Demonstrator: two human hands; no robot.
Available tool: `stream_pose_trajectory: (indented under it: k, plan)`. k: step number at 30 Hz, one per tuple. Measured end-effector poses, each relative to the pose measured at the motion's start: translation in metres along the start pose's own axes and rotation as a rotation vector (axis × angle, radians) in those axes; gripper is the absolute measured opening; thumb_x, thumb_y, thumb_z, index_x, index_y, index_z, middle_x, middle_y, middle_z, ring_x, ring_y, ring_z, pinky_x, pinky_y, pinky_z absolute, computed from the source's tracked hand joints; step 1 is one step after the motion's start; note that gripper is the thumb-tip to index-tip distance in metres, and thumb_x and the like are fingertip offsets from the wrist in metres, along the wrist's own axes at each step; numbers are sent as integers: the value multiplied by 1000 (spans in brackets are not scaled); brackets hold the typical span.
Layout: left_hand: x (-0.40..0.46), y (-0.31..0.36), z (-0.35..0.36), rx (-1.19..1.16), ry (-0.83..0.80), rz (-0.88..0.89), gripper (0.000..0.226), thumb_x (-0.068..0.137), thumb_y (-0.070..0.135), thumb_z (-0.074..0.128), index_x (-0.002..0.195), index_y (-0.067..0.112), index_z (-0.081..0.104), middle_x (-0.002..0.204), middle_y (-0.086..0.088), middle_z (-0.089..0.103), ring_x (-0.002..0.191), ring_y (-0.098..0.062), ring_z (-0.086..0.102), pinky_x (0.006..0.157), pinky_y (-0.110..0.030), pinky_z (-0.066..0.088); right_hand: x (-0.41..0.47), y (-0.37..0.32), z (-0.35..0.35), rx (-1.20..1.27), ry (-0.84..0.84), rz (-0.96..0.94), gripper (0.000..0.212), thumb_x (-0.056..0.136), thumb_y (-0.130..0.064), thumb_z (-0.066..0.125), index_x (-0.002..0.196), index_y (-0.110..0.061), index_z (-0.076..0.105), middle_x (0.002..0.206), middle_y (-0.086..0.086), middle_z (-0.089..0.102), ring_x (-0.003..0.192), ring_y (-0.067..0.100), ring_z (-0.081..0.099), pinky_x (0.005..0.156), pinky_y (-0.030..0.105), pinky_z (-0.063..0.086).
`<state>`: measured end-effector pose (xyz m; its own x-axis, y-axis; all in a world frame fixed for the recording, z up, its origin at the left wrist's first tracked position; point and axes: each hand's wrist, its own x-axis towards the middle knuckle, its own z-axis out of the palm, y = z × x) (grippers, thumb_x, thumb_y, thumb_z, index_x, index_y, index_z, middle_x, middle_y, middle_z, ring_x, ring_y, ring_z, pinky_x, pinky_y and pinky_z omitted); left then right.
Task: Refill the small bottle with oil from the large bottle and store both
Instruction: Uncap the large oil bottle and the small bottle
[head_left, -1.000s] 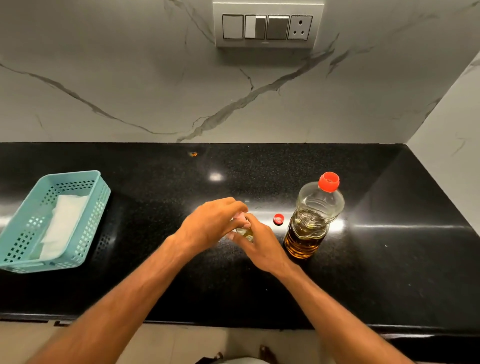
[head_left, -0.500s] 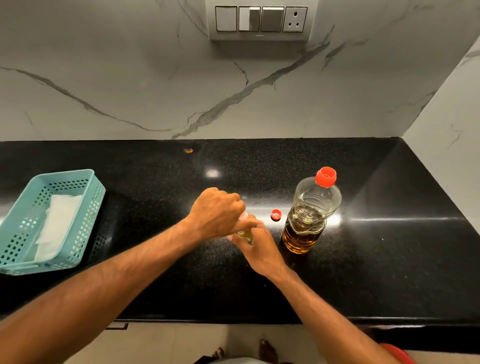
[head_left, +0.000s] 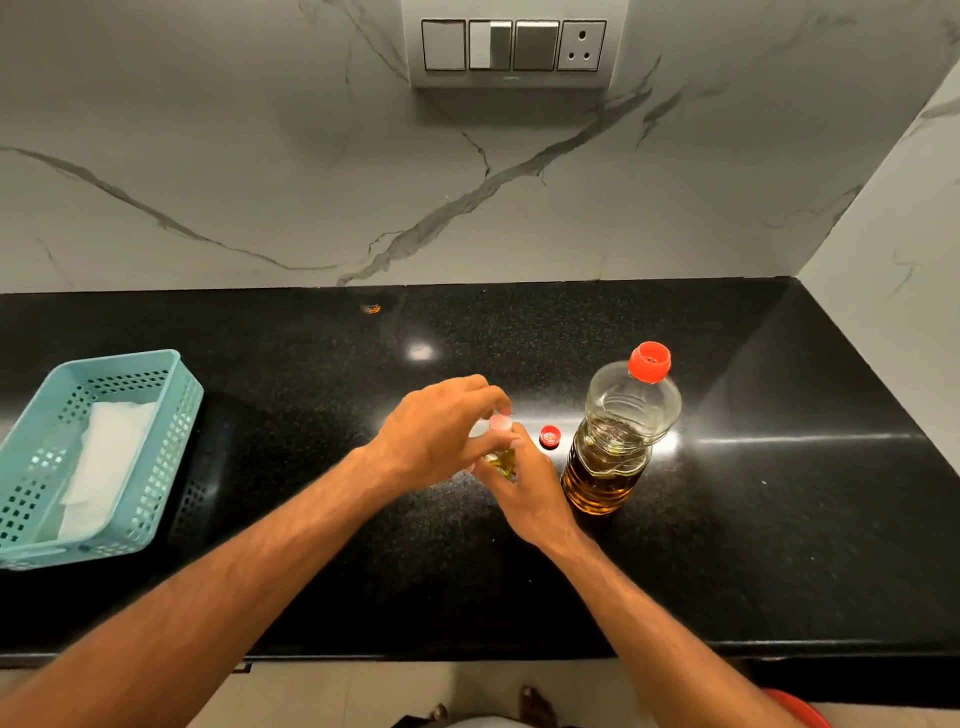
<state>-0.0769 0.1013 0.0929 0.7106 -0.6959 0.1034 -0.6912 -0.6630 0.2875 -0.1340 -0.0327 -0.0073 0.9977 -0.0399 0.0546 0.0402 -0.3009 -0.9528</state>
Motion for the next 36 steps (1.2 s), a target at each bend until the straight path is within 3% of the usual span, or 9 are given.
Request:
stream_pose_trajectory:
  k: [3, 7, 12, 15, 18, 22, 30, 33, 36]
  plan:
    - [1, 1, 3, -89, -56, 25, 49, 90, 47, 57, 135, 32, 45, 134, 11, 52, 118, -7, 50, 95, -30, 48, 1, 3, 0, -18, 7, 10, 21, 90, -27, 66, 105, -17, 55, 87, -24, 61, 79, -4, 60, 67, 18, 48]
    - [0, -1, -1, -228, -136, 85, 27, 94, 23, 57, 120, 26, 60, 116, 7, 63, 104, -9, 59, 88, -32, 52, 0, -1, 0, 17, 15, 0, 34, 89, -32, 66, 119, -27, 51, 98, -14, 68, 92, -1, 65, 74, 18, 52]
    - [0, 1, 4, 88, 15, -3, 27, 91, 48, 53, 109, 28, 56, 103, 9, 61, 91, -14, 61, 69, -31, 51, 1, 0, 7, -4, 8, -5, 40, 89, -32, 67, 124, -26, 51, 104, -18, 66, 97, -4, 62, 79, 18, 52]
    - [1, 4, 8, 169, 2, -38, 42, 90, 57, 47, 121, 29, 50, 116, 7, 55, 102, -15, 57, 72, -31, 50, 5, 7, 8, -3, 16, 35, 30, 87, -28, 69, 114, -22, 56, 97, -14, 67, 90, 3, 65, 76, 30, 55]
    - [-1, 6, 6, -50, -150, 46, 55, 91, 37, 59, 141, 30, 38, 141, 7, 42, 122, -11, 45, 96, -30, 45, 7, 13, 7, -24, 26, 43, 32, 84, -21, 69, 111, -24, 52, 97, -5, 69, 89, 12, 67, 76, 45, 55]
    - [0, 8, -1, -60, -198, 124, 32, 94, 13, 52, 124, 23, 57, 128, 4, 54, 117, -17, 54, 94, -34, 46, 8, 15, 8, -41, 31, 27, 34, 85, -26, 70, 116, -20, 57, 98, -6, 70, 91, 5, 67, 78, 39, 56]
    - [7, 9, -2, 120, 42, -38, 31, 96, 47, 44, 106, 20, 55, 101, 2, 59, 89, -17, 59, 69, -34, 50, 7, 6, 5, 37, 11, 19, 28, 85, -36, 70, 108, -31, 54, 94, -5, 71, 87, 9, 67, 77, 38, 55]
    - [8, 0, -4, -72, 196, -139, 33, 89, 52, 54, 94, 20, 59, 85, 5, 63, 74, -14, 59, 63, -34, 52, 5, 9, 4, 34, 30, 42, 31, 82, -48, 69, 99, -26, 55, 88, 1, 68, 82, 18, 65, 75, 45, 54]
    - [4, -21, 5, -639, 307, -318, 14, 88, 31, 66, 98, 21, 65, 76, 1, 63, 63, -10, 58, 54, -25, 51, 3, 13, 7, 53, 59, 35, 31, 80, -49, 71, 92, -25, 55, 87, 7, 63, 80, 25, 61, 72, 46, 50]
